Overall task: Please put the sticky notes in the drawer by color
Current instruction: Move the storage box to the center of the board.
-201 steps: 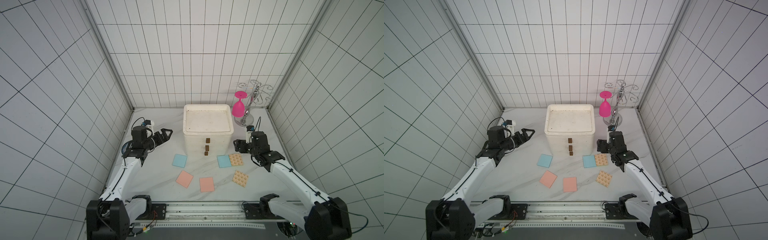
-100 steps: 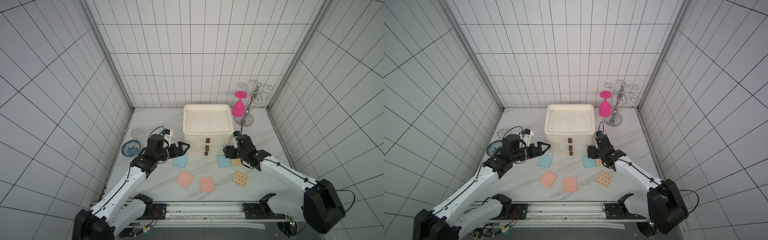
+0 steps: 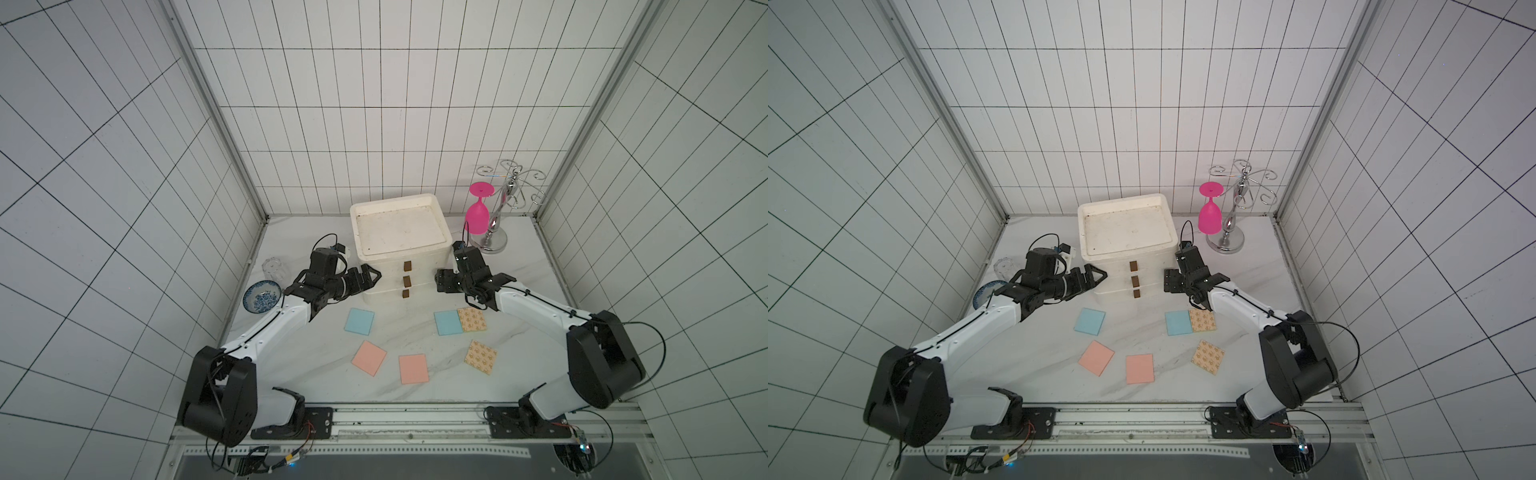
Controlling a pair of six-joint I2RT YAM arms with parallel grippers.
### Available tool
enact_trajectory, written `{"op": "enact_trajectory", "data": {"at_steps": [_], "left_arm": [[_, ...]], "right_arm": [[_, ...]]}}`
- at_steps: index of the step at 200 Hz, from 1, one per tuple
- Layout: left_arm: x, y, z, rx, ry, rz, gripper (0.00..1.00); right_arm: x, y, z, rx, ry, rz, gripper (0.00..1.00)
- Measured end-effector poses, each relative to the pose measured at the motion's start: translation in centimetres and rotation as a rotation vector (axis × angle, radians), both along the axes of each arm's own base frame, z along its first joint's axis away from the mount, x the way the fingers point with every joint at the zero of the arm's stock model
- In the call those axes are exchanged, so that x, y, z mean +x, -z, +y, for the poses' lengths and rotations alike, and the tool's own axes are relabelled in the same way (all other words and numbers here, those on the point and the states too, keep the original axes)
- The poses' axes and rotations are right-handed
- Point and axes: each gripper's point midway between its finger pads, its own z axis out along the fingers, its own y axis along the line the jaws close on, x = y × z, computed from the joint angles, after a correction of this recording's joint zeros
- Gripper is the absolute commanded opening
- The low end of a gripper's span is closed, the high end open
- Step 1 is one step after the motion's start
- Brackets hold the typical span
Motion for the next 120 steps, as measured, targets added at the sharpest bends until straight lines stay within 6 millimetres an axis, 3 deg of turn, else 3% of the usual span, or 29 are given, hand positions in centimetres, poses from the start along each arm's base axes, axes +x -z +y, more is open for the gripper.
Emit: {"op": "enact_trajectory", "data": {"at_steps": [51,120], "left_arm": [[2.7,0.7,0.8,-0.007,-0.012,0.021,0.99],[6.0,-0.5,1.3,0.0,-0.01,0.004,0.99]], "right_arm": [[2.4,-0.5,1.6,-0.001,-0.016,-0.032,0.83],[6.2,-1.7,3.2,0.004,-0.026,-0.071,0.84]]}}
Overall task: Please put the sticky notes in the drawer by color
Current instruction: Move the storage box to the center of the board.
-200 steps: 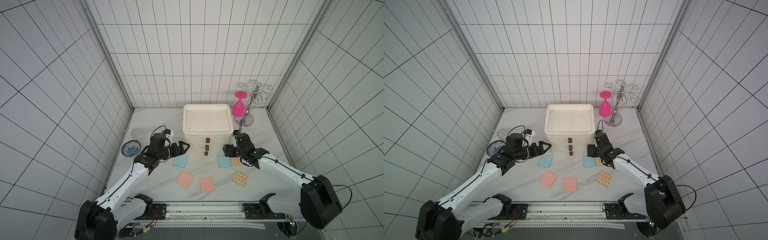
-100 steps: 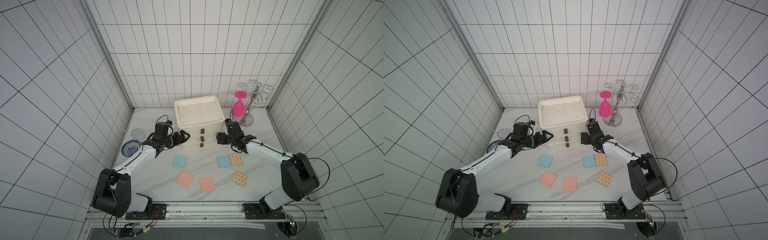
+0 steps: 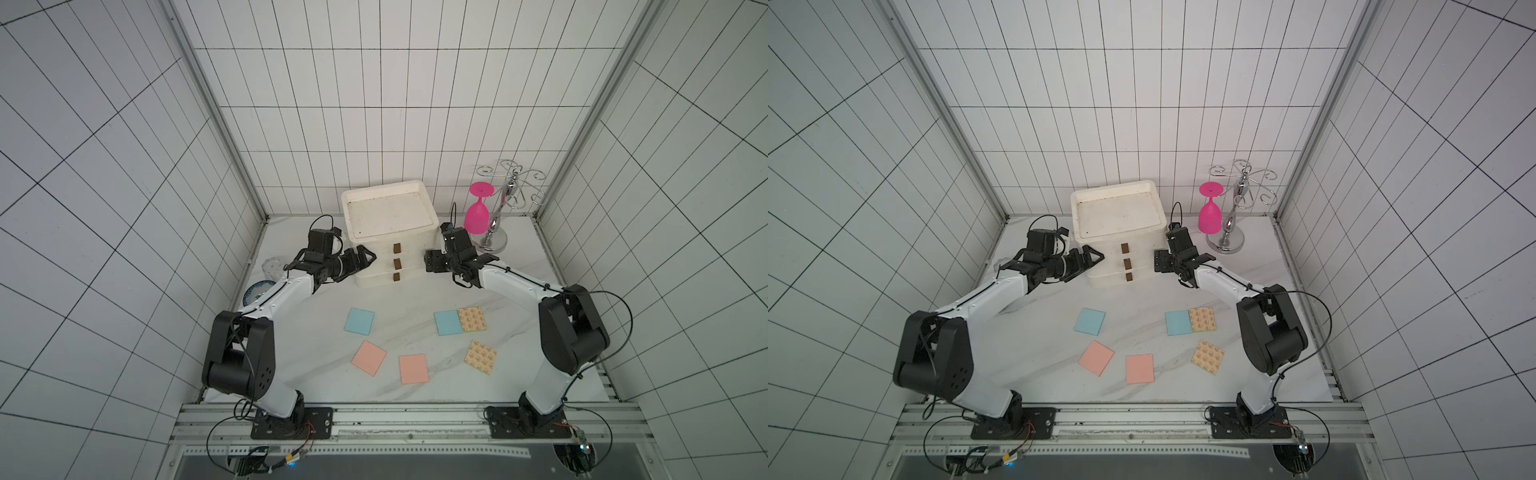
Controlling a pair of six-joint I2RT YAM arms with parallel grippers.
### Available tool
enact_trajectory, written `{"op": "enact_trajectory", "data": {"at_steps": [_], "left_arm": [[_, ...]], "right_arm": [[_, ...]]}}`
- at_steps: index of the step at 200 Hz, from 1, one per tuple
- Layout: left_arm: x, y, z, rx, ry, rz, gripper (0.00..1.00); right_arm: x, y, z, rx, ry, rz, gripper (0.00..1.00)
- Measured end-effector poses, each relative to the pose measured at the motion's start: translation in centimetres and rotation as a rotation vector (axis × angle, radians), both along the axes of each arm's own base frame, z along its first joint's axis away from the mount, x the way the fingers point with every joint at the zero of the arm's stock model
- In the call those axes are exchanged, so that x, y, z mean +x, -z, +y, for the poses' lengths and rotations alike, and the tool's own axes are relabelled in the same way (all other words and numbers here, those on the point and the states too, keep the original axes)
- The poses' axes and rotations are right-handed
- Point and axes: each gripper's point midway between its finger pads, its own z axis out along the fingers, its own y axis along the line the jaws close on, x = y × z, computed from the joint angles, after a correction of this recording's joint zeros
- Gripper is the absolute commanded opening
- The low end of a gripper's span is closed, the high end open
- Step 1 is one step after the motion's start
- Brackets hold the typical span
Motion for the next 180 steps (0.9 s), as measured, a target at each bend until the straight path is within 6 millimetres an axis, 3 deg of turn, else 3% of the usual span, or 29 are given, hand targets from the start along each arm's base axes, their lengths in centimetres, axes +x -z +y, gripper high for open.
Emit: {"op": "enact_trajectory", "data": {"at_steps": [42,63,95,111,123,149,180], "left_arm": [[0.3,-1.5,0.8,-0.003,0.007,-0.01,0.99],[-0.8,-3.7,1.7,0.003,-0.008,-0.042,0.99],[-3.0,-12.2,3.2,0.015,-0.057,-0.25,0.99],[-3.4,-16.3,3.8,0.021,-0.088,-0.36,0.99],[-3.1,-18.0,4.2,0.029,-0.111,-0.405,0.99],[-0.3,-17.3,4.2,0.062,-0.127,-0.381,0.99],[3.3,-11.0,3.8,0.122,-0.12,-0.231,0.99]], "right_arm": [[0.0,-1.3,-0.1,0.012,-0.004,-0.022,0.84],[-1.8,-3.1,-0.4,0.027,-0.021,-0.054,0.84],[-5.5,-4.7,0.5,0.054,-0.07,-0.111,0.83],[-7.0,-3.5,2.0,0.075,-0.091,-0.108,0.83],[-8.0,-1.8,3.3,0.074,-0.1,-0.101,0.83],[-9.5,2.2,7.0,0.042,-0.124,-0.112,0.84],[-9.8,4.9,10.2,0.038,-0.12,-0.177,0.81]]}}
